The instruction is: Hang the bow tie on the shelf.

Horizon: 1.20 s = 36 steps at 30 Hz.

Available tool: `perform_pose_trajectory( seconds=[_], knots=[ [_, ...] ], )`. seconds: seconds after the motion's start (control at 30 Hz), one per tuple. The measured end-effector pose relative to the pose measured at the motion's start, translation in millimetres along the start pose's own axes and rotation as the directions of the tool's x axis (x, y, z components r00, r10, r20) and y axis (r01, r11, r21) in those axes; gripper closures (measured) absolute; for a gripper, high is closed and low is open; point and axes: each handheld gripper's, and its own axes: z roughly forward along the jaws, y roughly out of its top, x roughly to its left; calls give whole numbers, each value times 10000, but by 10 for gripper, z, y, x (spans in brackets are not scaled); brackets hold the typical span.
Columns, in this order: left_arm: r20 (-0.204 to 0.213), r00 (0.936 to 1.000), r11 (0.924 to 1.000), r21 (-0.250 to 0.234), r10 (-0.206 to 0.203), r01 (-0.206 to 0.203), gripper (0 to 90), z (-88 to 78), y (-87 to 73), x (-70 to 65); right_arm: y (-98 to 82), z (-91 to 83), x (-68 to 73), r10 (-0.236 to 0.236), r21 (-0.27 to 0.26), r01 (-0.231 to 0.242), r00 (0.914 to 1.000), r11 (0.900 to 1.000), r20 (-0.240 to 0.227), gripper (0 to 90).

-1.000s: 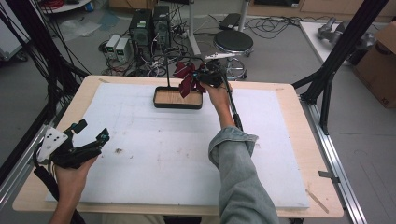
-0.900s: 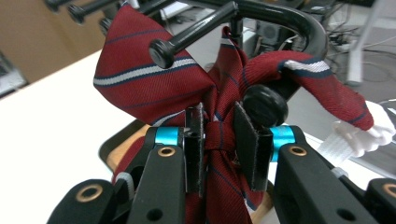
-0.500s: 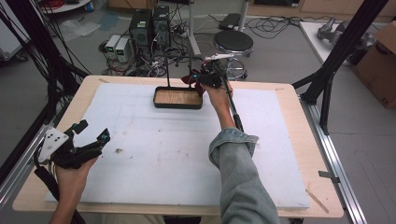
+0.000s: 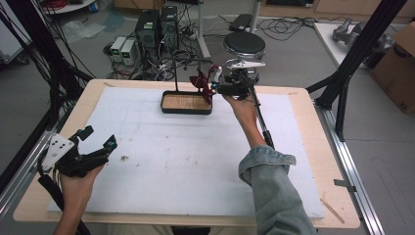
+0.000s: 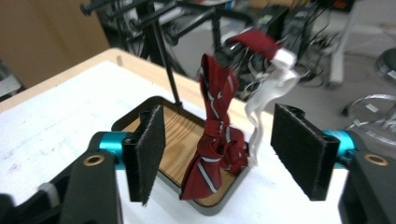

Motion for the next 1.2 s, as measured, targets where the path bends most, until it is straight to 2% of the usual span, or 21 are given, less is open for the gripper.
perform_pose_trajectory(
  seconds=[0.03, 0.07, 0.13, 0.2, 0.27, 0.33, 0.37, 0.4, 0.47, 0.53, 0.57, 0.6, 0.7, 0.77, 0.9, 1.07, 1.2],
  knots=[
    [0, 10000, 10000, 0, 0, 0, 163, 0, 0, 0, 0, 0, 0, 0, 0, 0, 10000, 10000, 0, 304],
    [15, 10000, 10000, 0, 25, -25, 163, 9, 2, -6, -16, -101, -3, 112, -24, -112, 9999, 9999, 125, 268],
    [45, 10000, 10000, -8, 19, -19, 163, 21, 2, -17, -39, -188, 4, 58, -223, -51, 9996, 9997, 273, 253],
    [5, 10000, 10000, 37, 70, -70, 163, 45, -13, -37, -75, -306, 11, 8, -520, 28, 9977, 9986, 679, 203],
    [9, 10000, 9999, 99, 66, -67, 163, 57, -25, -47, -108, -411, -3, 236, -634, -178, 9955, 9978, 913, 154],
    [-10, 10000, 9999, 115, 98, -98, 163, 63, -33, -60, -172, -539, 0, 325, -1026, -199, 9919, 9945, 1228, 137],
    [-10, 10000, 9999, 115, 98, -98, 163, 63, -33, -60, -172, -539, 0, 325, -1026, -199, 9919, 9945, 1228, 137],
    [-45, 9998, 9998, 133, 171, -170, 163, 62, -45, -70, -209, -630, -7, 421, -937, -297, 9902, 9952, 1334, 114],
    [-58, 9998, 9996, 194, 181, -180, 163, 60, -55, -72, -267, -735, -6, 397, -1239, -213, 9882, 9921, 1480, 114],
    [-62, 9998, 9996, 203, 180, -178, 163, 59, -58, -73, -296, -787, -6, 455, -1290, -257, 9872, 9913, 1526, 114],
    [-85, 9998, 9996, 214, 195, -193, 163, 59, -62, -71, -363, -899, -7, 567, -1442, -337, 9857, 9890, 1585, 114],
    [-104, 9997, 9995, 256, 201, -198, 163, 59, -62, -66, -390, -940, -11, 573, -1499, -331, 9854, 9881, 1603, 114],
    [-163, 9997, 9994, 274, 205, -200, 161, 68, -68, -58, -493, -1103, -38, 851, -1414, -598, 9799, 9881, 1802, 114],
    [-200, 9996, 9994, 295, 194, -188, 161, 74, -74, -55, -588, -1241, -56, 1110, -1666, -799, 9762, 9828, 1863, 114],
    [-214, 9995, 9992, 342, 213, -206, 161, 86, -88, -51, -777, -1457, -60, 1259, -1998, -829, 9690, 9763, 2128, 114],
    [-237, 9994, 9988, 410, 260, -250, 161, 100, -103, -57, -989, -1663, -63, 1362, -2276, -844, 9654, 9701, 2225, 114],
    [-252, 9992, 9982, 506, 321, -308, 160, 107, -119, -65, -1163, -1781, -36, 1409, -2267, -864, 9613, 9701, 2366, 114]
  ],
)
